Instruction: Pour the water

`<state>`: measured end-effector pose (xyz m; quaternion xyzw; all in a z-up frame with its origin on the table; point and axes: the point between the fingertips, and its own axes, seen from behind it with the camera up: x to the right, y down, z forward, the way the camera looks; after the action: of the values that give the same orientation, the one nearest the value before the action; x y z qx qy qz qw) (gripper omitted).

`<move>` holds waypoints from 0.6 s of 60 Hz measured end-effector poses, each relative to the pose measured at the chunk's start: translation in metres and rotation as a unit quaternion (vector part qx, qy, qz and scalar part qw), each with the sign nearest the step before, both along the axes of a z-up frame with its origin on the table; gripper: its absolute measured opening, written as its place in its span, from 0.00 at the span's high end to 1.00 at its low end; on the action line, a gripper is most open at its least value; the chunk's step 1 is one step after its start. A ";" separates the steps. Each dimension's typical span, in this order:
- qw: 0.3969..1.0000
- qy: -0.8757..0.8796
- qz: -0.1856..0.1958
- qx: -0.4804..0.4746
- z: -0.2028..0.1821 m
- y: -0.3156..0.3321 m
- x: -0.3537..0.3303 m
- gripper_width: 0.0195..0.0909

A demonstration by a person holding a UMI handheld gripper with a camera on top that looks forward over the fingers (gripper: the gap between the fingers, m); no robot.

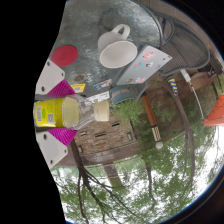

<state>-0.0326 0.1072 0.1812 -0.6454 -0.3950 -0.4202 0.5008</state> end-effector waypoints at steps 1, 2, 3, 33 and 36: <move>0.999 -0.034 0.006 -0.011 -0.001 0.003 -0.013 0.76; 0.998 -0.056 0.012 -0.011 -0.010 0.011 -0.020 0.76; 0.996 -0.086 0.016 -0.019 -0.016 0.014 -0.027 0.76; 0.848 -0.505 0.055 -0.150 -0.033 0.026 -0.052 0.76; 0.866 -0.475 0.047 -0.145 -0.030 0.024 -0.052 0.76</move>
<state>-0.0850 0.1309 0.1513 -0.4139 -0.6714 -0.5902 0.1719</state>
